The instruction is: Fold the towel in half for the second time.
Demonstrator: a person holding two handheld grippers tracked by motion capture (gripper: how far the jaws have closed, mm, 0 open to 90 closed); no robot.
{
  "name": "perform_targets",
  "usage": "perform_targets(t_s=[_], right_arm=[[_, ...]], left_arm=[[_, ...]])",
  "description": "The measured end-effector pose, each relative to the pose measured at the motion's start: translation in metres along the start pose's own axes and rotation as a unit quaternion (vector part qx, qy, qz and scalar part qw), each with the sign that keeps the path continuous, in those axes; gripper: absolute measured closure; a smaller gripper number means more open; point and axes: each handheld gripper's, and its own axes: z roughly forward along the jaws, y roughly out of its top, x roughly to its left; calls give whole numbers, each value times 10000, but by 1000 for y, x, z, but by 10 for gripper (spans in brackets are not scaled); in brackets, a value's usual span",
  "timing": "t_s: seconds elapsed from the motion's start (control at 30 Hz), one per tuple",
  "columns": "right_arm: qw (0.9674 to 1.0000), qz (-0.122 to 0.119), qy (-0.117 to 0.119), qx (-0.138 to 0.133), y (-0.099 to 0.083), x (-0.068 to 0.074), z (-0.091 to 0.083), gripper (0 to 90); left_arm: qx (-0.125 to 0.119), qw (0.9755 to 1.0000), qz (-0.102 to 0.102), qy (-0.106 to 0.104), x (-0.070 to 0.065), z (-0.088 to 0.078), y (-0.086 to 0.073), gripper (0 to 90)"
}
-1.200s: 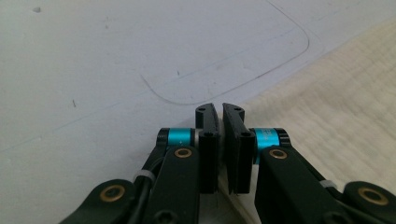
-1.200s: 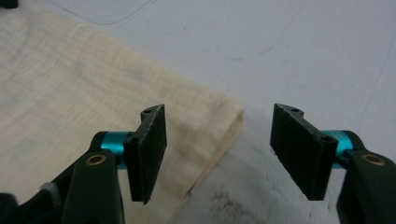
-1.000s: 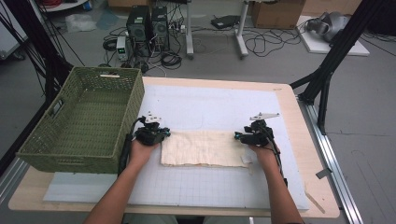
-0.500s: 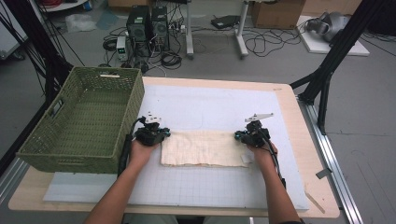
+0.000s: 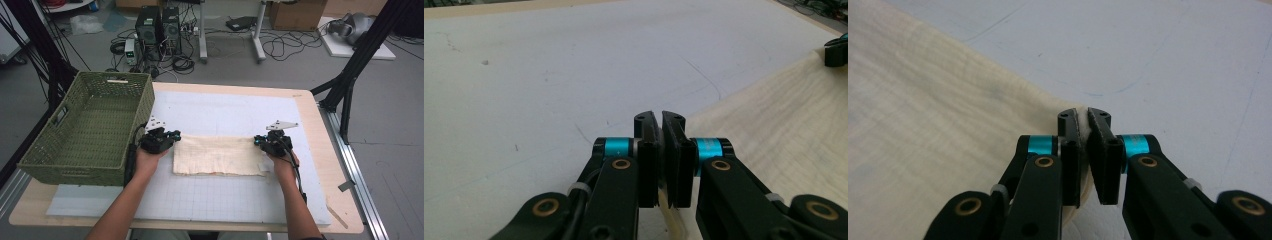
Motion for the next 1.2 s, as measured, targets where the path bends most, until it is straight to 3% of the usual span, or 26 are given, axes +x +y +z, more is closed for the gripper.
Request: perform_targets(t_s=[0.2,0.4,0.77,1.2], right_arm=[[9998,45,51,-172,-7,2,-11,842],[9991,-172,121,-378,-5,9,-27,841],[9983,-293,212,-456,-13,16,-39,838],[9965,-467,466,-517,-39,30,-58,838]], left_arm=[[-121,9997,176,-114,-9,-9,3,845],[-200,9989,409,-128,-15,-23,-1,841],[-196,9988,309,-321,-22,-34,-10,834],[-74,9981,316,-516,-28,-45,-32,834]])
